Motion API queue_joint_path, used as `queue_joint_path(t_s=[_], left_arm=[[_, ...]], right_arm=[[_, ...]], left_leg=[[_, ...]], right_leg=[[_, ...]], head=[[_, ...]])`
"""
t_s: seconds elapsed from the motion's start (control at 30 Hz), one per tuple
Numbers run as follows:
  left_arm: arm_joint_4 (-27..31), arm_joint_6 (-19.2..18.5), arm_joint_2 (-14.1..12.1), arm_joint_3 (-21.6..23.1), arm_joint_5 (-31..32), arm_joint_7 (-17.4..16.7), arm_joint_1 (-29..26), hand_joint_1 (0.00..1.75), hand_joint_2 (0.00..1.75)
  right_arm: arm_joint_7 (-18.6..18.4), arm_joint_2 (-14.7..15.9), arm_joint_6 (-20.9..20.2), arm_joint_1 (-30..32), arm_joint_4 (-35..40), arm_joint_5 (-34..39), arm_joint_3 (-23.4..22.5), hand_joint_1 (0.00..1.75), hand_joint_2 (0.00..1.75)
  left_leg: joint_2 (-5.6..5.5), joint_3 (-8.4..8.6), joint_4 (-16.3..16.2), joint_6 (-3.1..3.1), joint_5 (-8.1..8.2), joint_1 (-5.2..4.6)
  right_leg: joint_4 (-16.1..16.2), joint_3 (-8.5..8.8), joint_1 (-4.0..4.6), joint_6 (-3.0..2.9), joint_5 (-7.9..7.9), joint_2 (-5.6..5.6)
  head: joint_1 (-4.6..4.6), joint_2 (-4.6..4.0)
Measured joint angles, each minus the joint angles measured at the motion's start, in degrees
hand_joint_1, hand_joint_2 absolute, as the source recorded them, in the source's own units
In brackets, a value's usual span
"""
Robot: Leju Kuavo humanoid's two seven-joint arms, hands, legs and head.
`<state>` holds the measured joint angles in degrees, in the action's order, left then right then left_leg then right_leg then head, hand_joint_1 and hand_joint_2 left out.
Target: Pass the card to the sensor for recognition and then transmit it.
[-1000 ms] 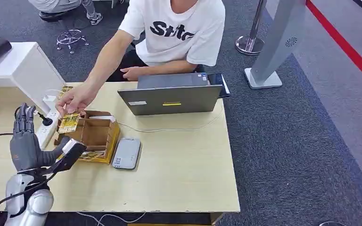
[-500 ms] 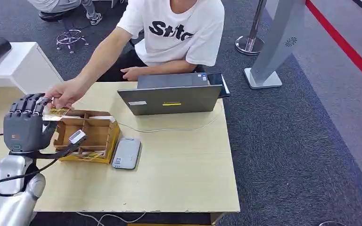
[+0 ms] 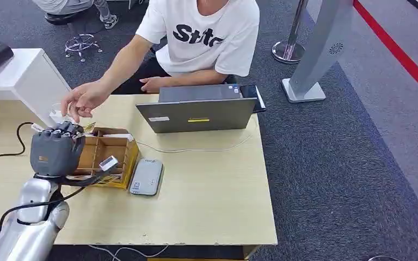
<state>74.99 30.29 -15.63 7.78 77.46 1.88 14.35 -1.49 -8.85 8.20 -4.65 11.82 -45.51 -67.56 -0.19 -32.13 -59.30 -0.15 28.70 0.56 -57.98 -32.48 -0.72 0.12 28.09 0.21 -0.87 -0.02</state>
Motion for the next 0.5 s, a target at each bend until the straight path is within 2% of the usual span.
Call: queue_joint_path(t_s=[0.2,0.5], left_arm=[[-0.55,0.11,3.89,5.66,-0.44,0.24,-0.27,1.75,1.75],[-1.58,-0.83,7.0,11.0,-2.84,1.51,-0.31,1.75,1.75]], right_arm=[[0.35,-0.02,-0.04,0.0,-0.04,-0.7,0.76,0.0,1.75],[0.35,-0.04,-0.04,0.02,-0.11,-1.49,1.11,0.0,1.75]], left_leg=[[0.0,-0.02,-0.03,0.01,0.01,0.0],[0.01,-0.03,-0.02,0.01,0.01,0.02]], right_leg=[[0.01,-0.01,-0.02,0.01,0.0,0.0],[0.0,-0.03,-0.01,0.0,0.0,0.01]], head=[[0.0,0.0],[0.0,0.0]])
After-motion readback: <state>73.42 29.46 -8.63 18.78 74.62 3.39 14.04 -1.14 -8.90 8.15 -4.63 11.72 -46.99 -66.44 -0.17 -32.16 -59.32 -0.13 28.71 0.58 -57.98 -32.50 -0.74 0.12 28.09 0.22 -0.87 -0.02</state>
